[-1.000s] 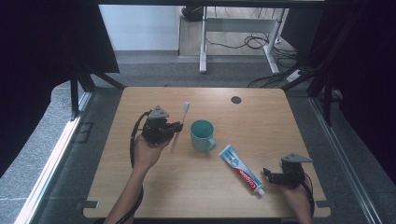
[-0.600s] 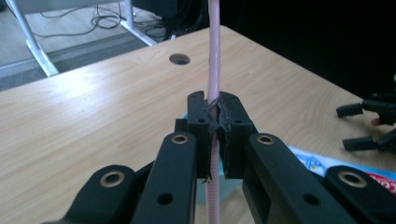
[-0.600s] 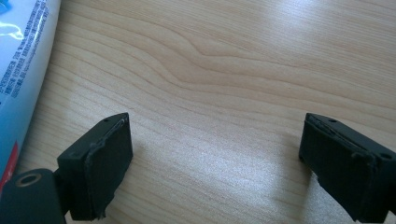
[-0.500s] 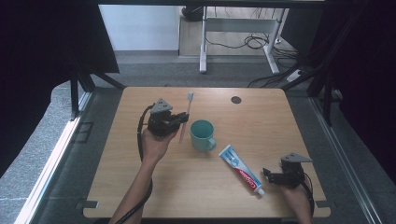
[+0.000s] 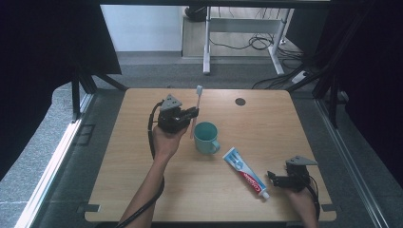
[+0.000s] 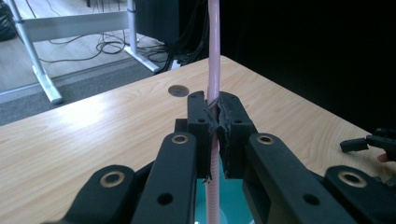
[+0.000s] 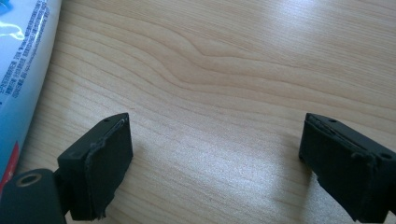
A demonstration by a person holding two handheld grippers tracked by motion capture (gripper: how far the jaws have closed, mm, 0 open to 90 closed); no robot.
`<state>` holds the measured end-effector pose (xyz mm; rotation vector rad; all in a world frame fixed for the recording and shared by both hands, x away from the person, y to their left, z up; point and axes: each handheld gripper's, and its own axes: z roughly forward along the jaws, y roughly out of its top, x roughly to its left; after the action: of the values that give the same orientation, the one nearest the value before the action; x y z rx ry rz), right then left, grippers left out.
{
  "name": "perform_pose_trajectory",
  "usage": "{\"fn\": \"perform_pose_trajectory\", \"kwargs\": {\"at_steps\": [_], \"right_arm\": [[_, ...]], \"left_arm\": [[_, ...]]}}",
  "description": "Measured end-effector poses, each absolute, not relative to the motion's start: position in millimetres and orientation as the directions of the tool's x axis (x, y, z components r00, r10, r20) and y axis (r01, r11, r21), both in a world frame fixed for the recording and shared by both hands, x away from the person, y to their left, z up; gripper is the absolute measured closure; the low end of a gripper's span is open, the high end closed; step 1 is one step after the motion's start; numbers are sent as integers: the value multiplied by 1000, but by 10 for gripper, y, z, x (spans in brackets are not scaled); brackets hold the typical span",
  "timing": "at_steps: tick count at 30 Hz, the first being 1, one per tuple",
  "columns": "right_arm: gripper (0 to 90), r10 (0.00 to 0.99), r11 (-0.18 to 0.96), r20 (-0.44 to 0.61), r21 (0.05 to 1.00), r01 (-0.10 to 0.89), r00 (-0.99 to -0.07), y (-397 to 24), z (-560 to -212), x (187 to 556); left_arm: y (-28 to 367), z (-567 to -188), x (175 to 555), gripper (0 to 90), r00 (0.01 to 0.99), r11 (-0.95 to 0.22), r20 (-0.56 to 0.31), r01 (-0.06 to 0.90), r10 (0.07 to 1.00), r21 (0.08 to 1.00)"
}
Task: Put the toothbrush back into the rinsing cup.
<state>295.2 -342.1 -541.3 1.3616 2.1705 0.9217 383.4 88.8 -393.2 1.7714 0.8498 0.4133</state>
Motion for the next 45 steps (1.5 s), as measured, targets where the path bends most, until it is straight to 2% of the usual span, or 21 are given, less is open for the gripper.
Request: {"fn": "perform_pose_trajectory", "kwargs": {"at_steps": [18, 45], "right_arm": [[94, 899, 304, 1, 720, 624, -438, -3420, -5414, 2954], [94, 898, 304, 2, 720, 623, -440, -3421, -5413, 2954]], "left_arm": [[574, -4060, 3970, 848, 684, -186, -67, 290, 727, 939], [480, -4652, 3948, 847, 680, -213, -92, 351, 728, 912]]}}
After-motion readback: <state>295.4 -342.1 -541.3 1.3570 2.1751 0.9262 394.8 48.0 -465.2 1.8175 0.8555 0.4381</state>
